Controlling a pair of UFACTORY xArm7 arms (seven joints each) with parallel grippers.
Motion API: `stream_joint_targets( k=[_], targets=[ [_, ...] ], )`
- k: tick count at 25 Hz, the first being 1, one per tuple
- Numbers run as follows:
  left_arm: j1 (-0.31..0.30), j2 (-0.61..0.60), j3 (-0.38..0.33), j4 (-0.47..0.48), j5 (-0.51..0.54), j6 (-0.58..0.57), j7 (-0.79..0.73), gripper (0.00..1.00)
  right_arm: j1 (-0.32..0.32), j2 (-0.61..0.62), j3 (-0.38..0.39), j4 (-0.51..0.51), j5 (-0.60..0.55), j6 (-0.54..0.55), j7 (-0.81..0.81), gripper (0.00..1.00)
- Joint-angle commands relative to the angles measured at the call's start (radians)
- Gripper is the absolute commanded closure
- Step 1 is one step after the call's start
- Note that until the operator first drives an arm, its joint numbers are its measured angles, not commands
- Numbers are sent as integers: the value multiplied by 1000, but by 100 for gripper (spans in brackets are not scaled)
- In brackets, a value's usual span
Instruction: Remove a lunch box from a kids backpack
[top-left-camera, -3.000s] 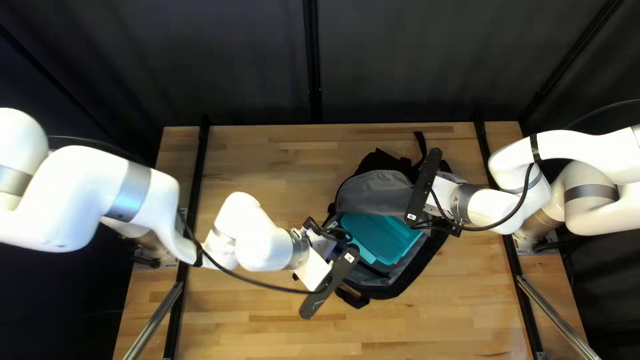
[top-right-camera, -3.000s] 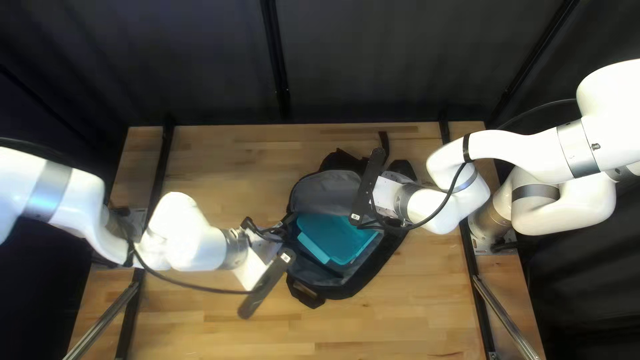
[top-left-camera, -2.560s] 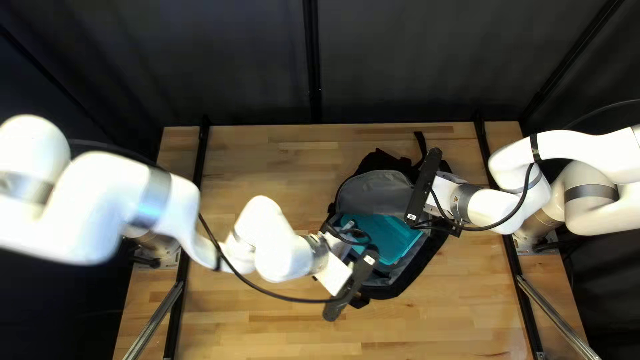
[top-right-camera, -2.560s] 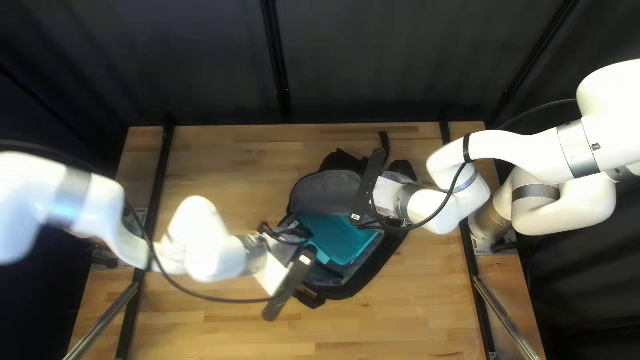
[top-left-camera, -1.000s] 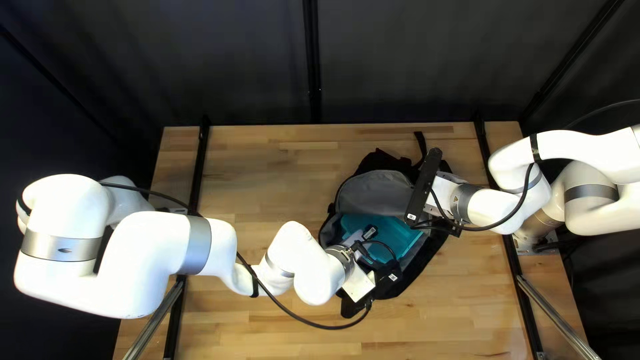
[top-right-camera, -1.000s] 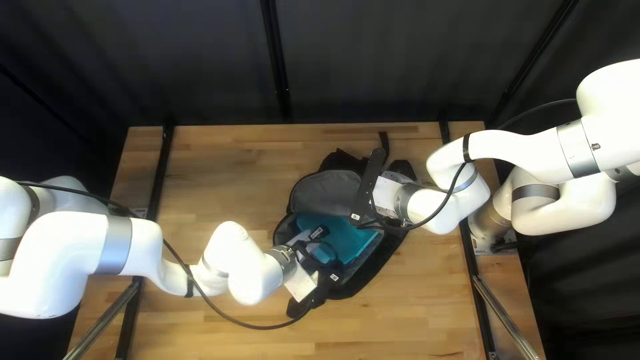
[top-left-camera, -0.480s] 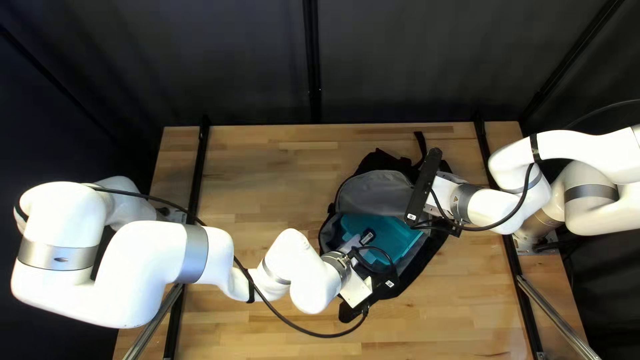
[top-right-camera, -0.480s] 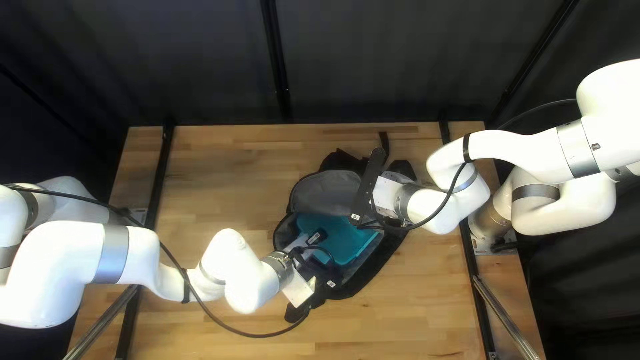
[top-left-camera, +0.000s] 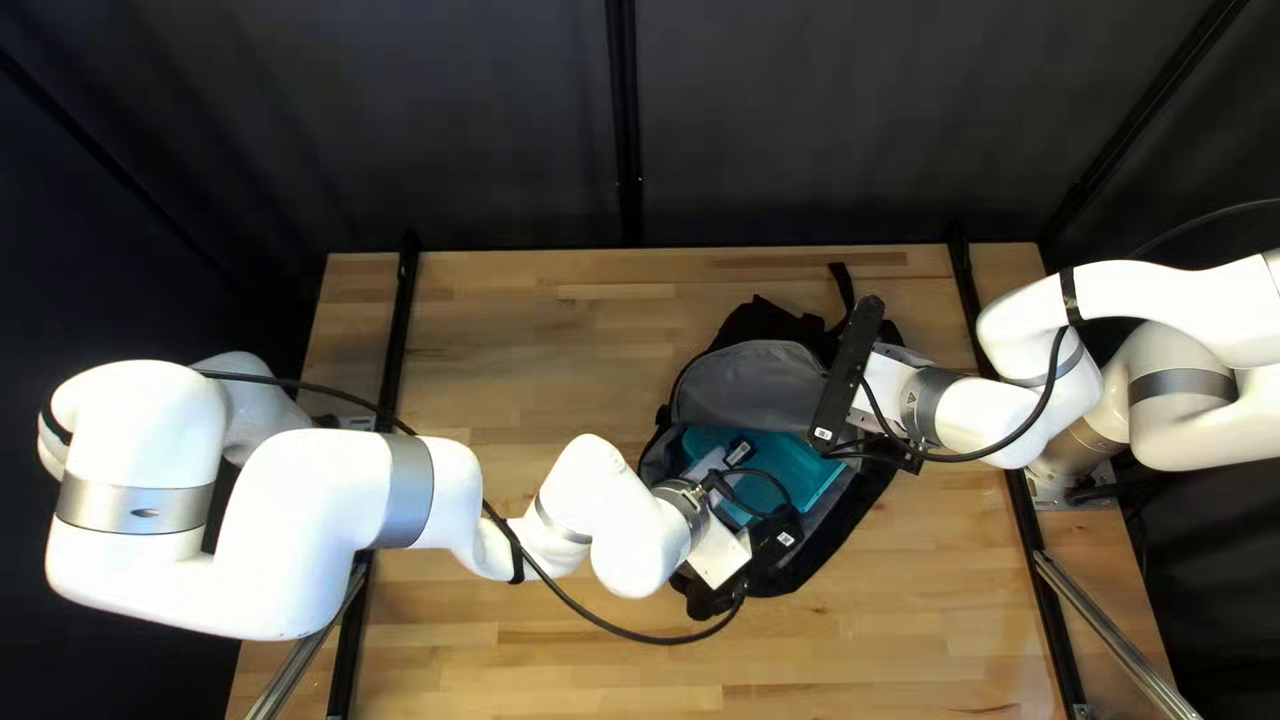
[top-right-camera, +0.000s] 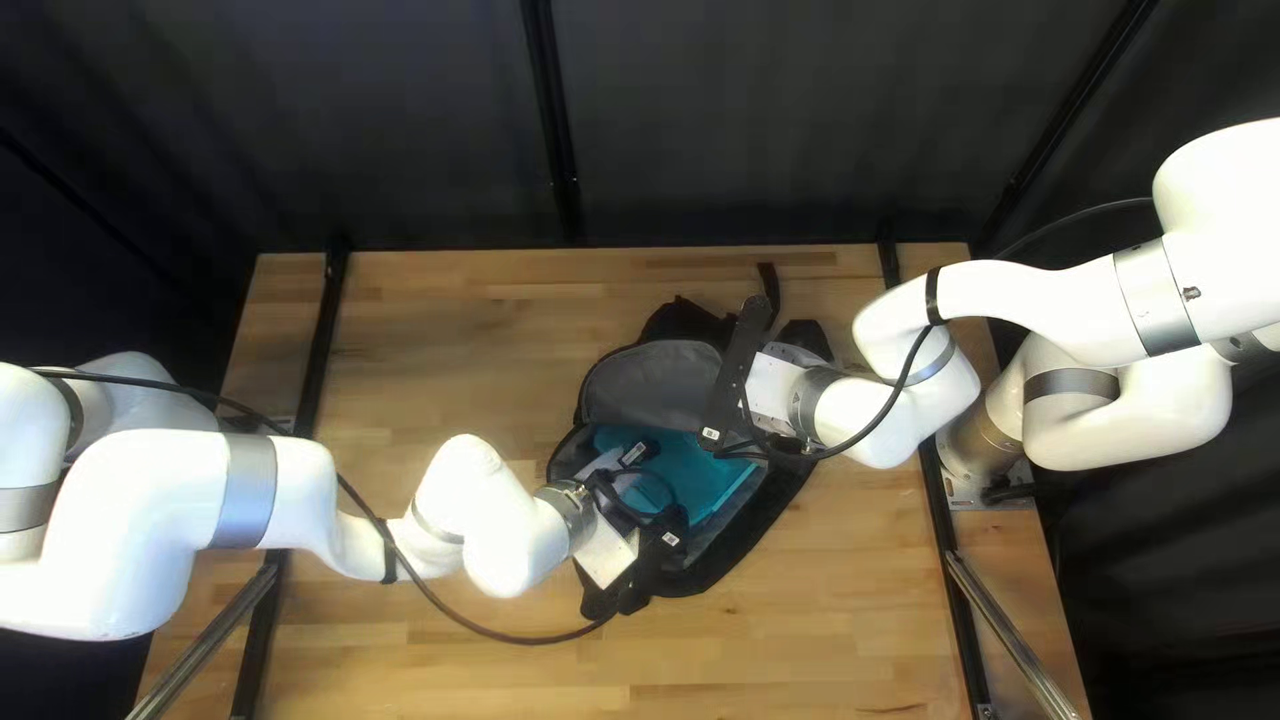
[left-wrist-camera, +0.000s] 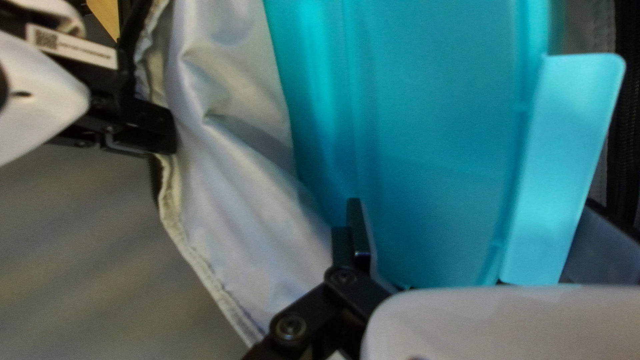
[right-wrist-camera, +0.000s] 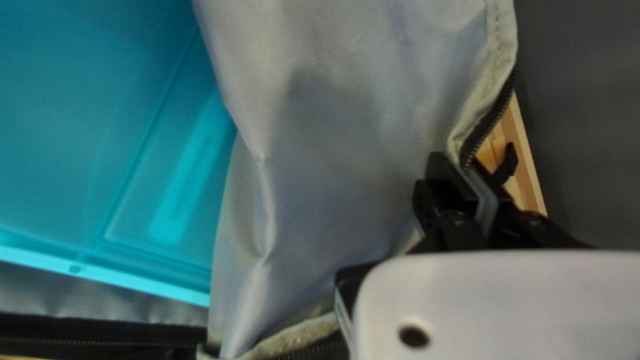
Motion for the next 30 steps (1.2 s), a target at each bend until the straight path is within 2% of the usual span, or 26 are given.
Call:
stream_joint_targets(
  k=[1, 8, 13, 14, 15, 16, 17, 18, 21, 30],
  targets=[
    [-22, 32, 15, 2, 13, 34, 16, 0, 0, 0, 0, 0, 0, 0, 0, 100],
    [4, -6, -4, 9, 5, -11, 9, 0, 0, 0, 0, 0, 0, 0, 0, 100],
    [-13, -11, 10, -13, 18, -38, -20, 0, 0, 0, 0, 0, 0, 0, 0, 100],
    [-16, -9, 11, -13, 19, -36, -21, 7, 0, 0, 0, 0, 0, 0, 0, 100],
    [-16, -7, 11, -11, 18, -33, -19, 20, 0, 0, 0, 0, 0, 0, 0, 100],
    [-18, -5, 10, -9, 17, -29, -17, 38, 0, 0, 0, 0, 0, 0, 0, 100],
    [-20, -4, 10, -9, 18, -28, -18, 48, 0, 0, 0, 0, 0, 0, 0, 100],
    [-22, -6, 8, -8, 17, -28, -20, 93, 0, 0, 0, 0, 0, 0, 0, 100],
    [-21, -18, -6, 0, 8, -30, -26, 100, 0, 0, 0, 0, 0, 0, 0, 100],
    [-15, -10, -26, 3, -11, -23, -20, 100, 0, 0, 0, 0, 0, 0, 0, 100]
  ],
)
